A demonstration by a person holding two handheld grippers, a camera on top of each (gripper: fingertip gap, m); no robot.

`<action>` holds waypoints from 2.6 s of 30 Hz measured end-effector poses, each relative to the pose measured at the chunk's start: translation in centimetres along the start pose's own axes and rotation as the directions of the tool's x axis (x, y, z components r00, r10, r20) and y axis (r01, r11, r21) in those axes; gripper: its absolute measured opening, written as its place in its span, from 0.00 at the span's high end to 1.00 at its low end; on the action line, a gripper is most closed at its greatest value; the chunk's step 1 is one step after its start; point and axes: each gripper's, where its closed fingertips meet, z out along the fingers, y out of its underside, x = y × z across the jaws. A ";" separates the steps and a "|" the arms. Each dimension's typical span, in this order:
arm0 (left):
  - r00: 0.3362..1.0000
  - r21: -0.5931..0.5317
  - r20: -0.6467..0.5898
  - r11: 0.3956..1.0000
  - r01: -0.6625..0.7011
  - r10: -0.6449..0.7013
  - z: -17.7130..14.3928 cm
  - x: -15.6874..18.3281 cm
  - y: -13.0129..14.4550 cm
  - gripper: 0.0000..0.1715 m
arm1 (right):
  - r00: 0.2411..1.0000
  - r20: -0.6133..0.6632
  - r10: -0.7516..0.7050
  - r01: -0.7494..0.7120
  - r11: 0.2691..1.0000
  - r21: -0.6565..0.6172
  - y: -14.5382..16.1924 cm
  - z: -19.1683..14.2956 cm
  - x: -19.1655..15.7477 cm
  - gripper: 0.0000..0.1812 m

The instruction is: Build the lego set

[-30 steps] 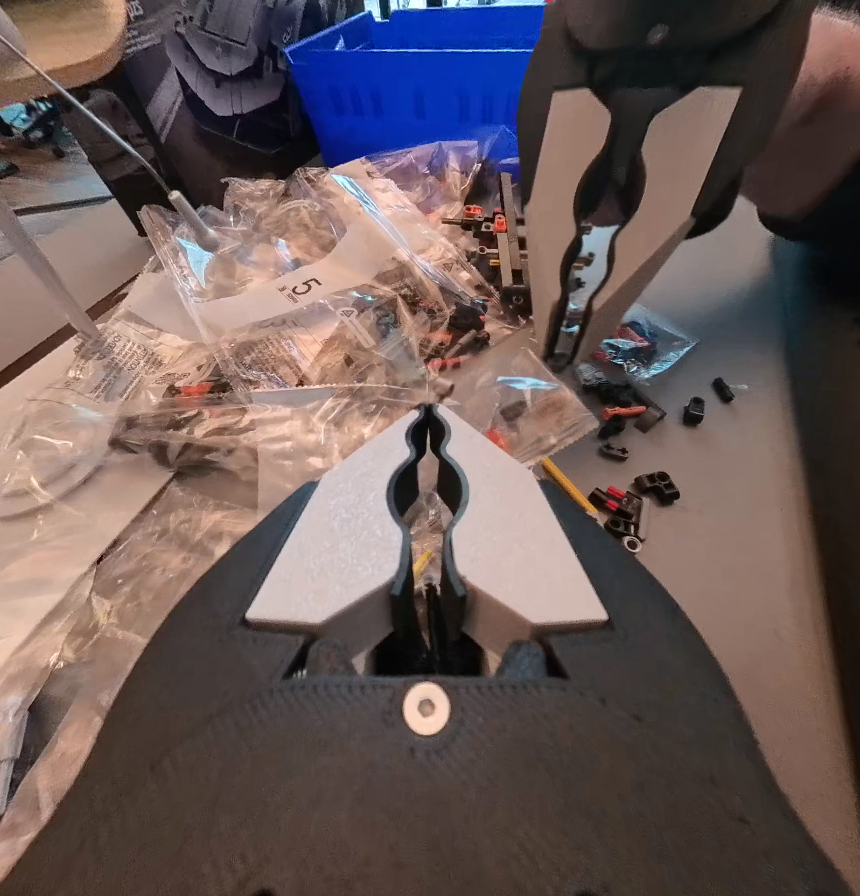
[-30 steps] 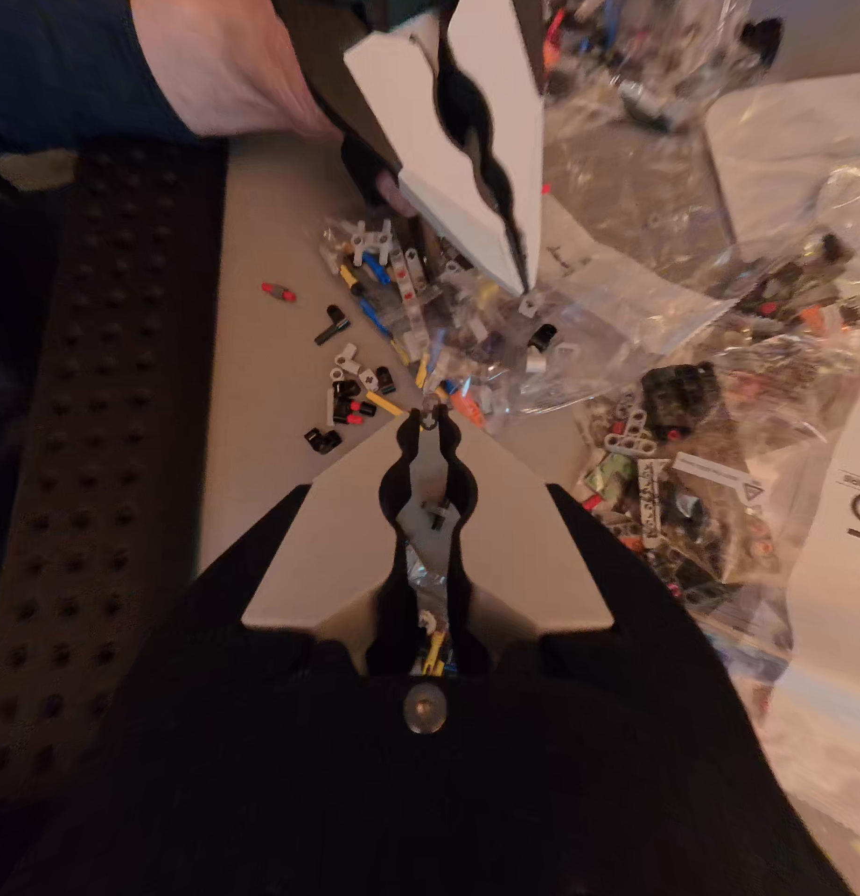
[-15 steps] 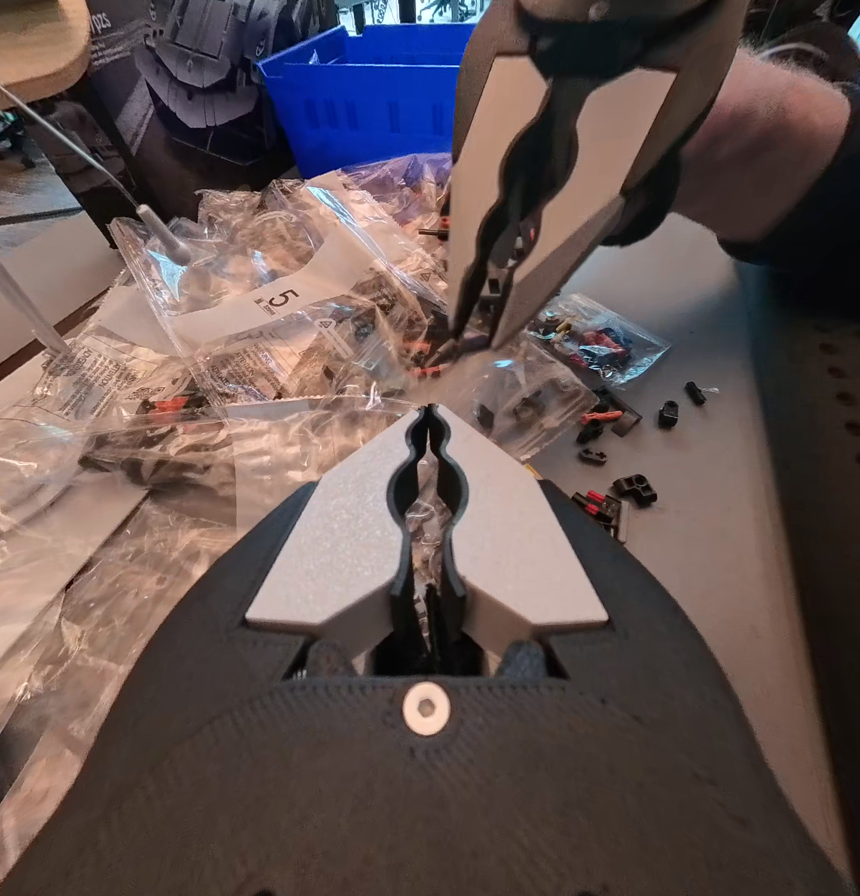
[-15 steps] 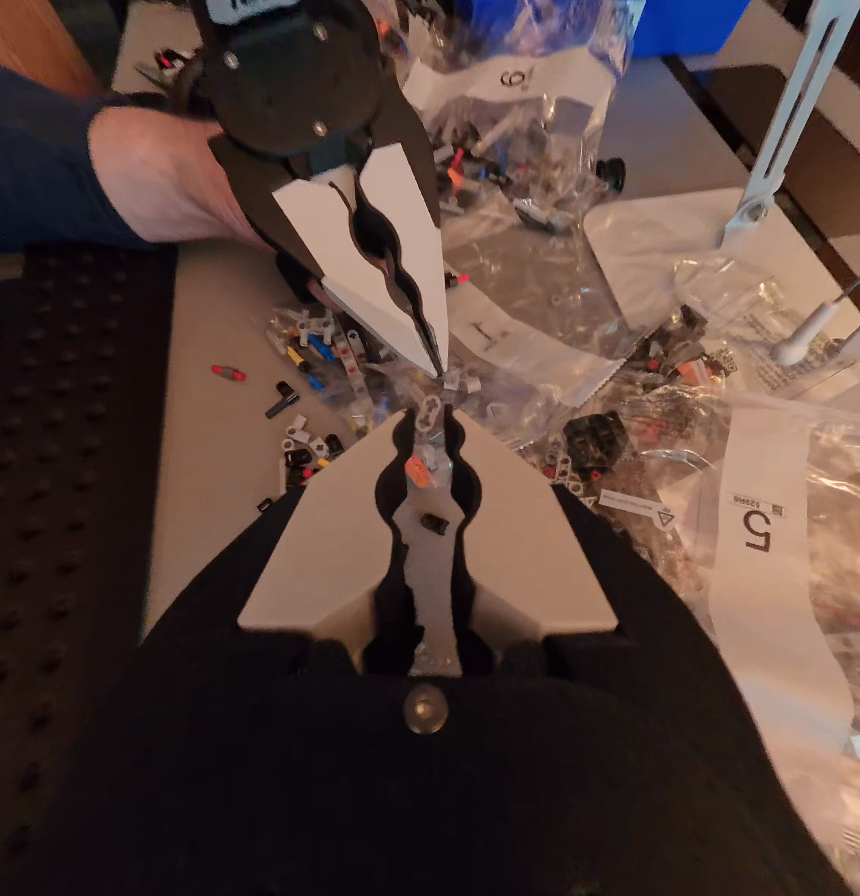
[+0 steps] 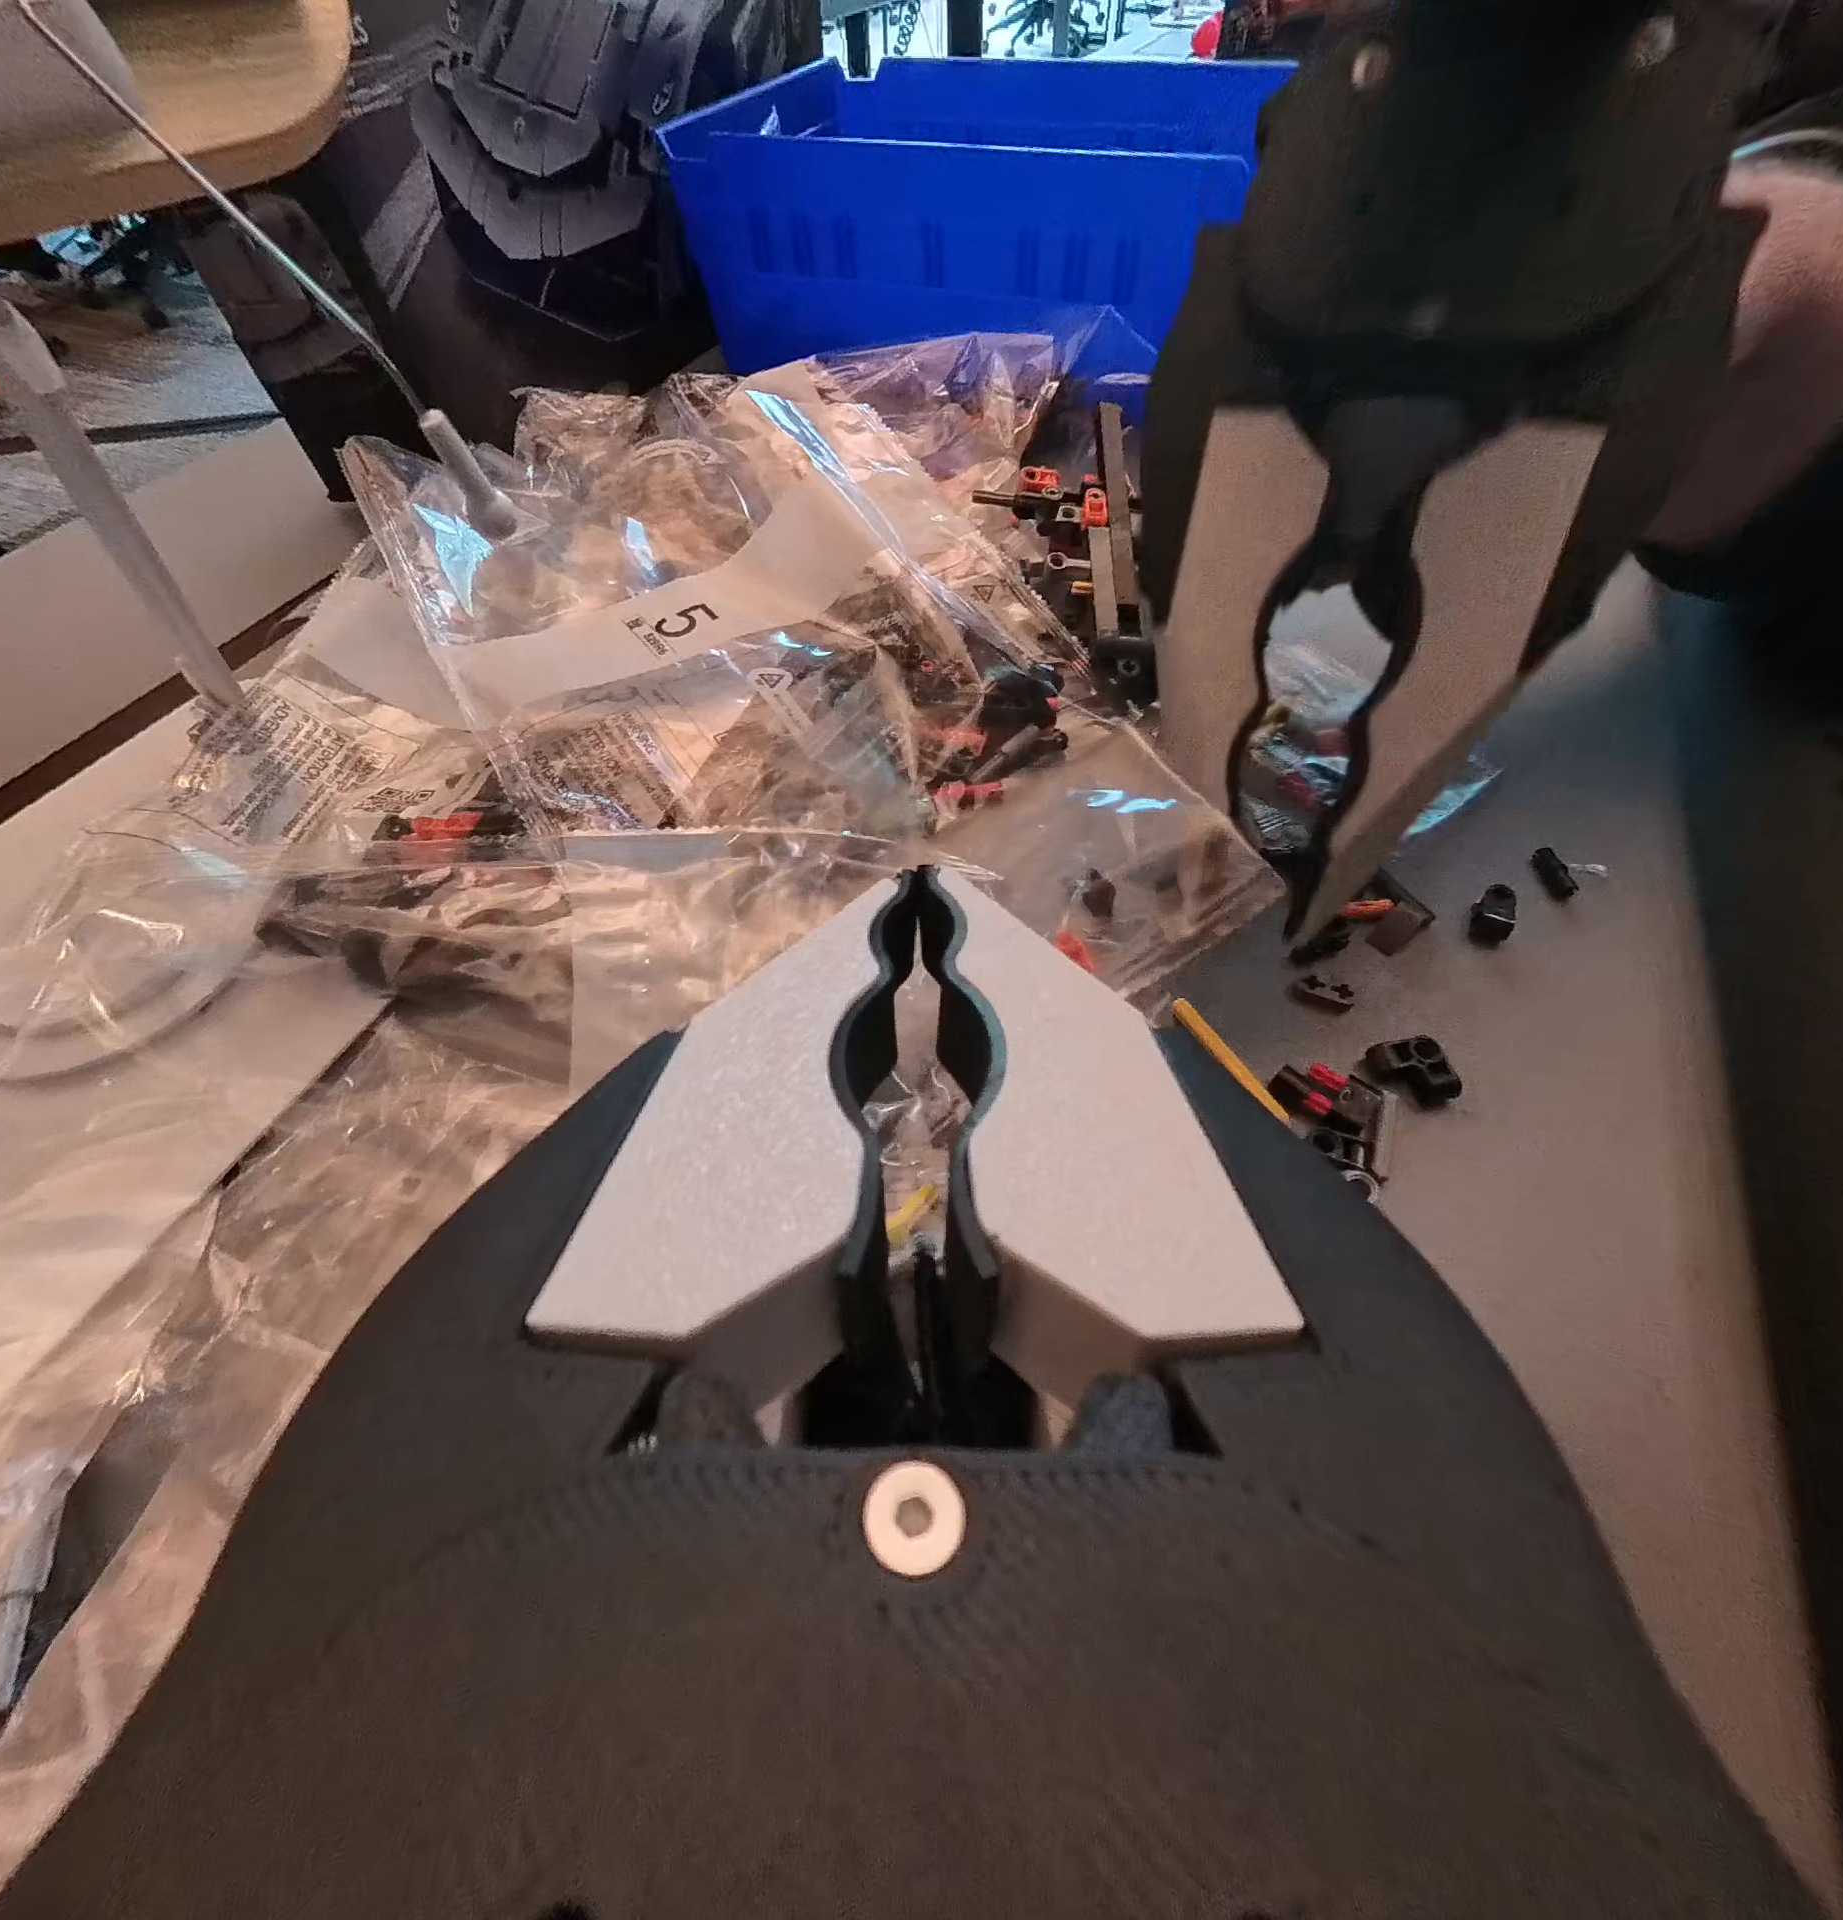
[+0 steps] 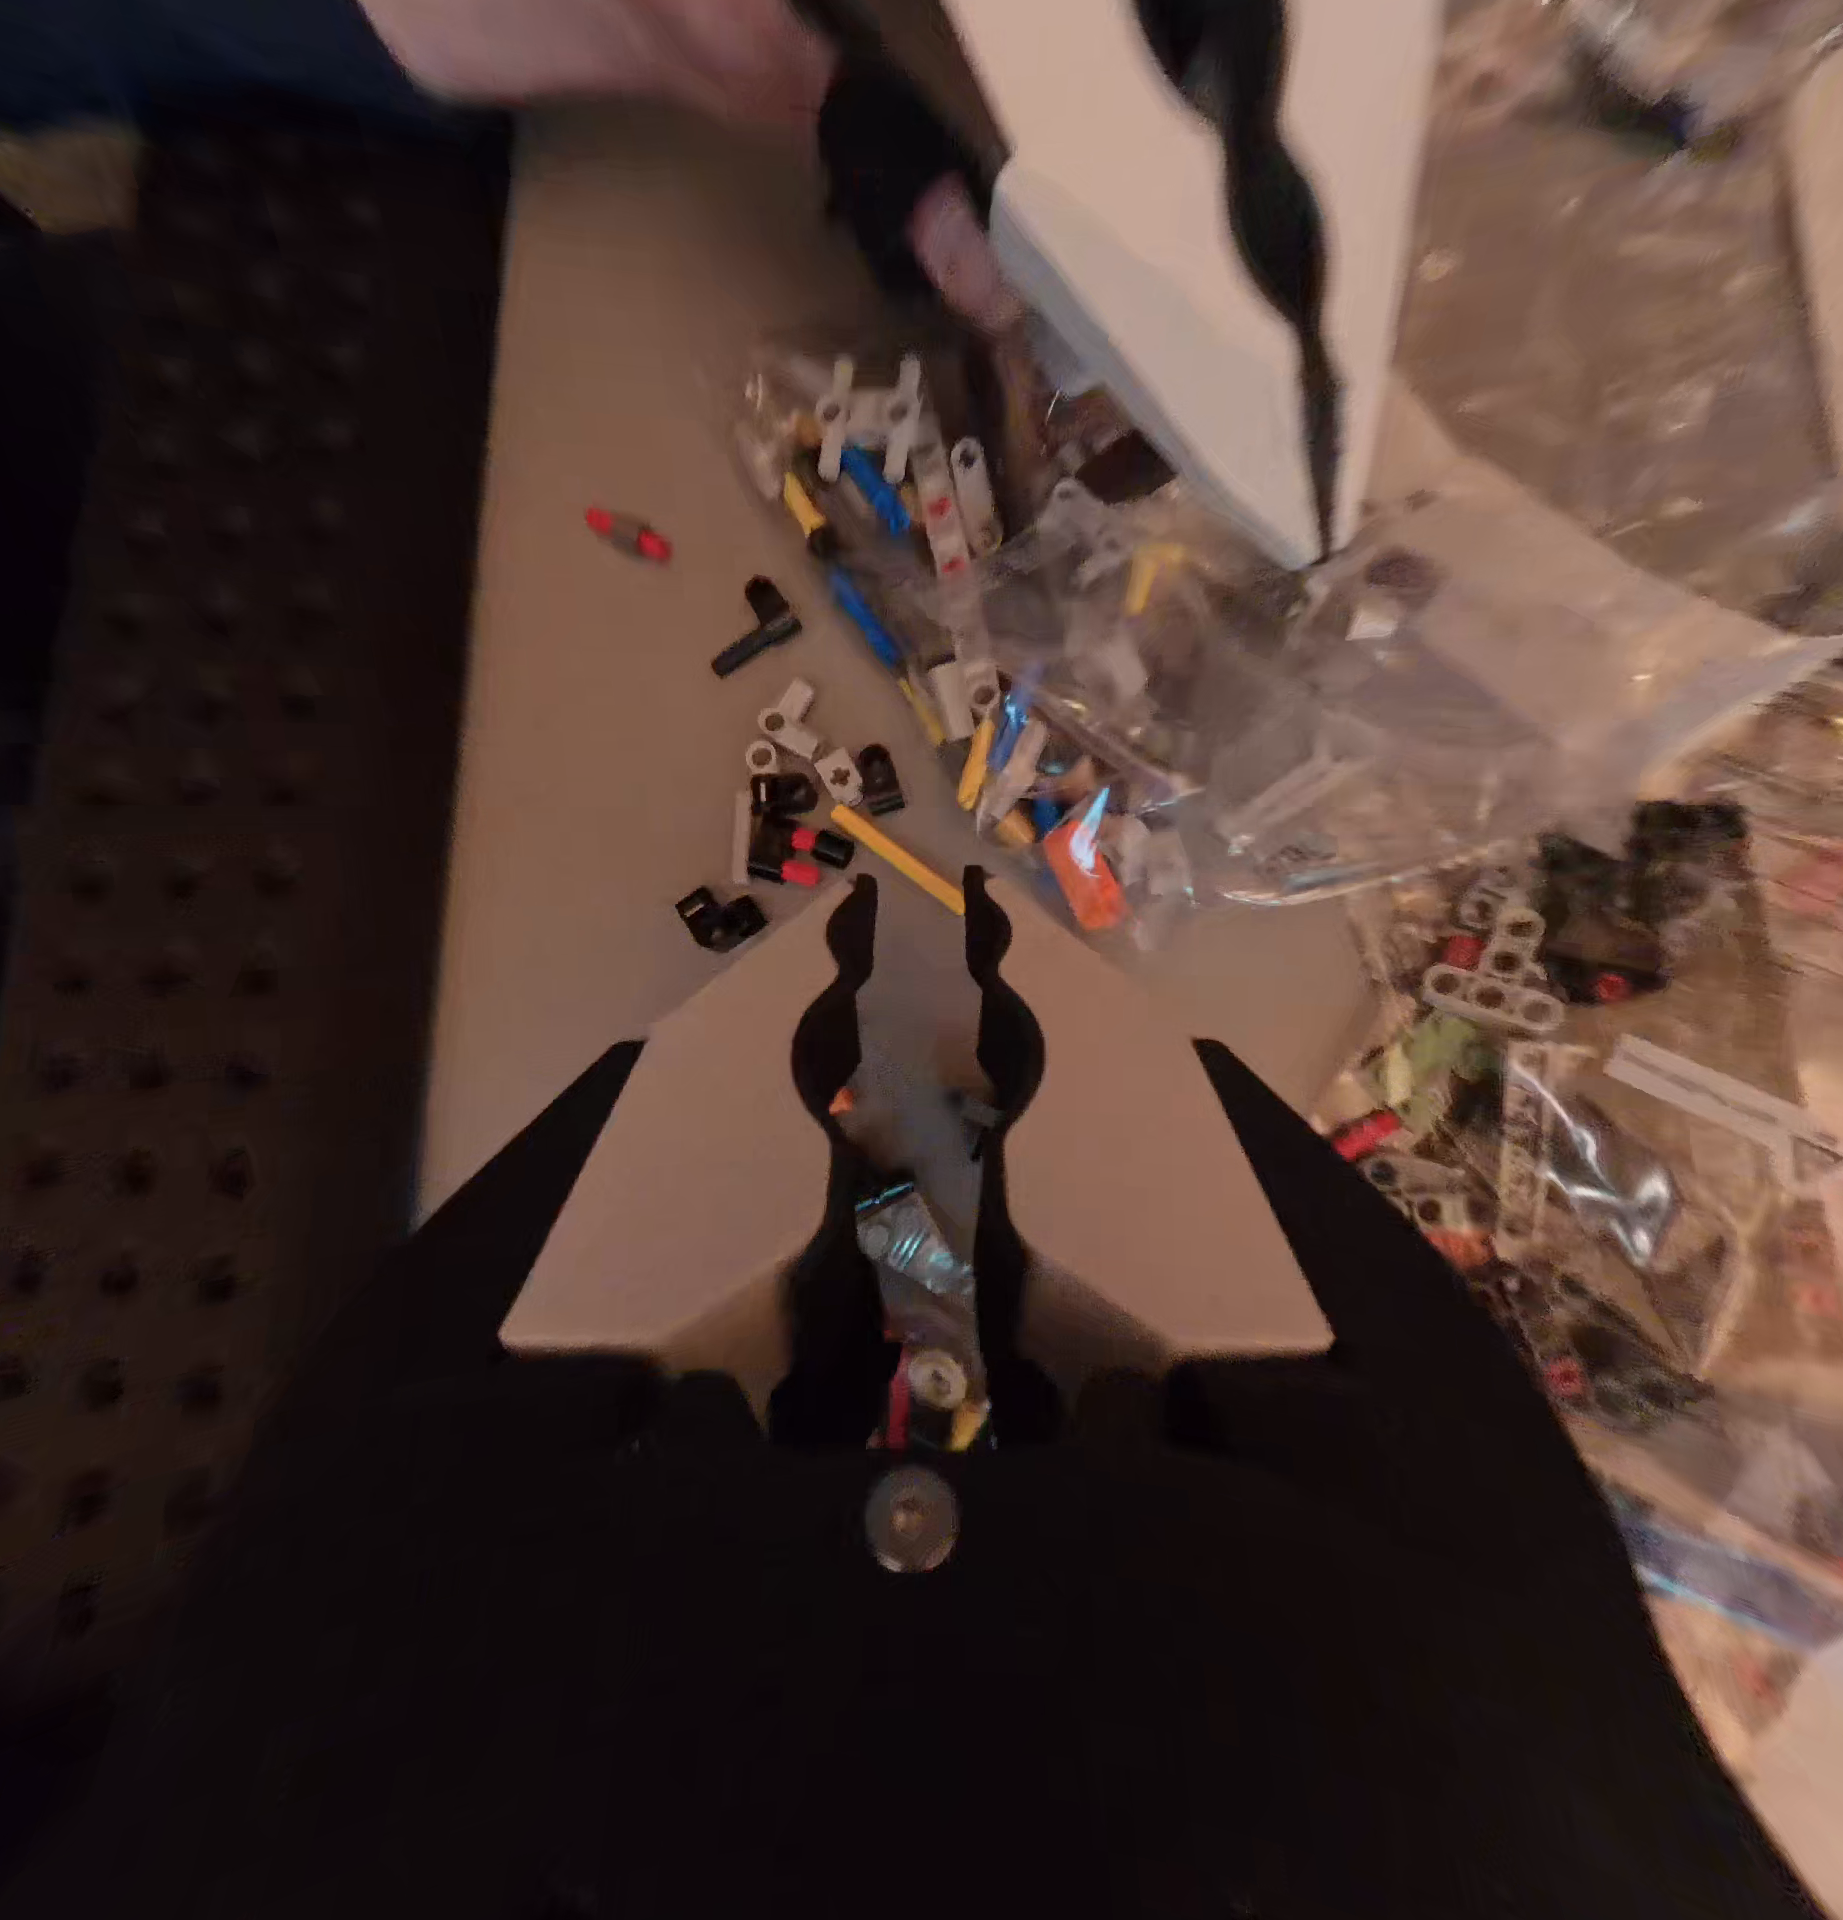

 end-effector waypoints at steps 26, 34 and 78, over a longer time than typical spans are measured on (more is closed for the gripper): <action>0.999 -0.008 -0.032 0.999 -0.037 0.037 0.3 0.9 0.0 1.00 | 0.939 -0.326 -0.108 0.169 0.972 0.164 -4.1 -3.6 3.5 0.99; 0.999 0.003 -0.030 1.000 -0.017 0.018 0.2 0.7 -0.1 1.00 | 0.921 -0.380 -0.084 0.171 0.965 0.201 -4.7 -4.6 4.3 0.96; 1.000 0.022 0.001 1.000 0.020 -0.020 -0.2 -0.2 -0.4 1.00 | 0.994 0.034 -0.104 0.106 0.992 -0.069 -0.8 4.2 -1.4 0.94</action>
